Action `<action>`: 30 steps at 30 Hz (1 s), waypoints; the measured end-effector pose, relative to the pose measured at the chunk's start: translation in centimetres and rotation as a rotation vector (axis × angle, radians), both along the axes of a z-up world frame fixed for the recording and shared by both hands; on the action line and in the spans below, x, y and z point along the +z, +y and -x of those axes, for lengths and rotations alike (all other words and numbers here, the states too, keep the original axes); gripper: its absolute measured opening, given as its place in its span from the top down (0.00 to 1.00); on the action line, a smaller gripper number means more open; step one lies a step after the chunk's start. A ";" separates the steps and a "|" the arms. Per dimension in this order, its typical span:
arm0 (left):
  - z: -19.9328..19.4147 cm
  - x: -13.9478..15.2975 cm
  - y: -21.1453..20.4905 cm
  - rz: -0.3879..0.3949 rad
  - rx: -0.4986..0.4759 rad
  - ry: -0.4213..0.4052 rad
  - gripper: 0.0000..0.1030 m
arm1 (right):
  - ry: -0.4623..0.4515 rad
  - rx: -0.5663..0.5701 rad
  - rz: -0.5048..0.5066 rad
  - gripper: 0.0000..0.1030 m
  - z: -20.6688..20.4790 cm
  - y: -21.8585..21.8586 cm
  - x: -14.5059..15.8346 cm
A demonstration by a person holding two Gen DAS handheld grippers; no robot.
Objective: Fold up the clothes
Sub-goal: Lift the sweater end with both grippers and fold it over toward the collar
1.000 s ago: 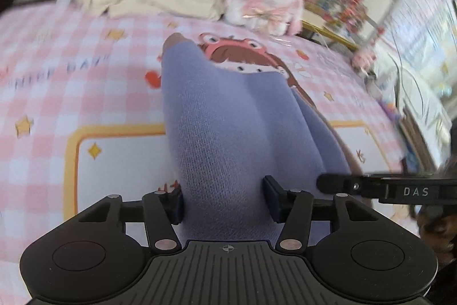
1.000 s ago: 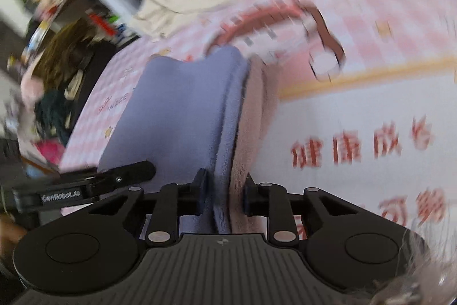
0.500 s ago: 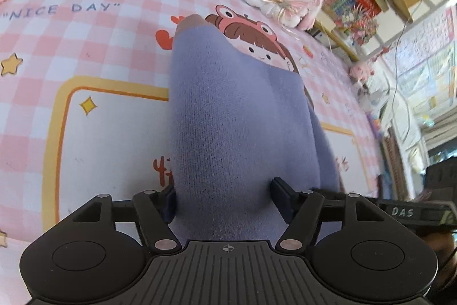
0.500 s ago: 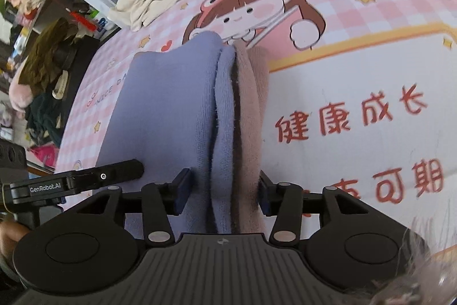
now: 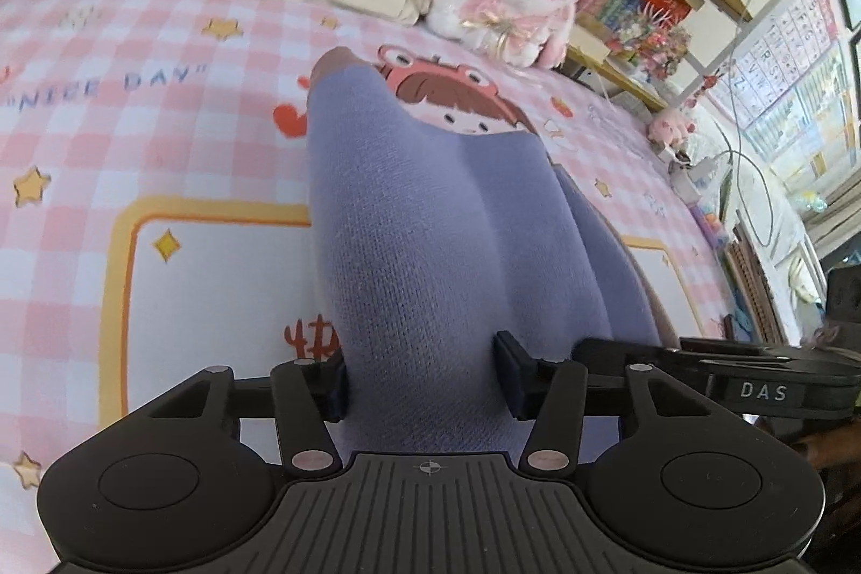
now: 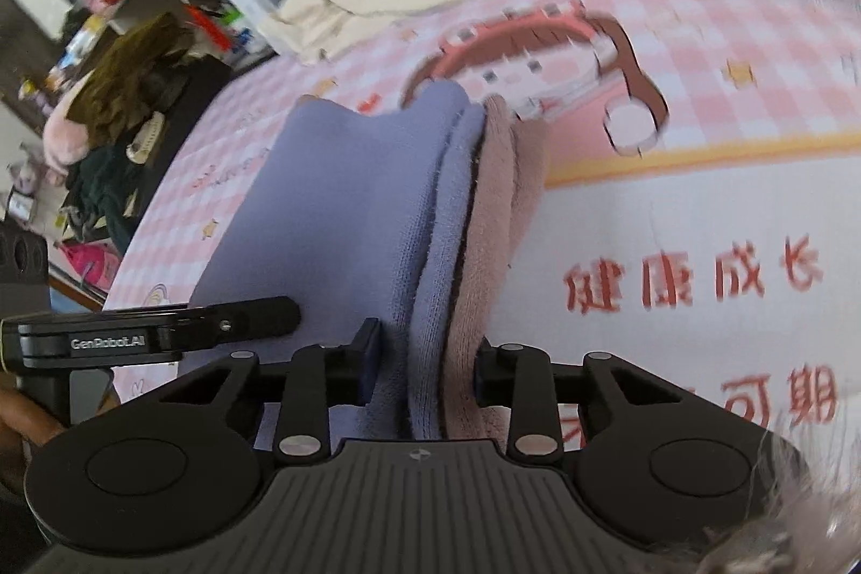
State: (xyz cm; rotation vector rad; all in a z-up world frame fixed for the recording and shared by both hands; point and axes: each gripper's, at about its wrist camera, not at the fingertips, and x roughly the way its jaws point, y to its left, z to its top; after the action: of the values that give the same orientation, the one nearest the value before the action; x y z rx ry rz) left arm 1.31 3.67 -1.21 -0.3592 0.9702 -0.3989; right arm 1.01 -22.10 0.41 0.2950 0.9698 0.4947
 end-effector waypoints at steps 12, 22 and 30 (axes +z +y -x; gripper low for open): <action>-0.2 3.1 0.7 0.001 0.007 -0.142 0.51 | -0.175 0.020 0.026 0.72 -0.1 0.9 3.1; -3.7 3.4 1.1 -0.016 -0.002 -0.145 0.51 | -0.171 0.028 0.019 0.72 -3.4 1.5 3.1; -6.7 3.5 1.4 -0.021 0.002 -0.154 0.51 | -0.185 0.024 0.024 0.72 -6.8 2.0 3.2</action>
State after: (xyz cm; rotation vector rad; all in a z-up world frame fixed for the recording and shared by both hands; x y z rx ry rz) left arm 8.03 5.11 2.33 -0.3061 0.8236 -0.4084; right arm 7.78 -20.11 3.57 0.2119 0.7996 0.5223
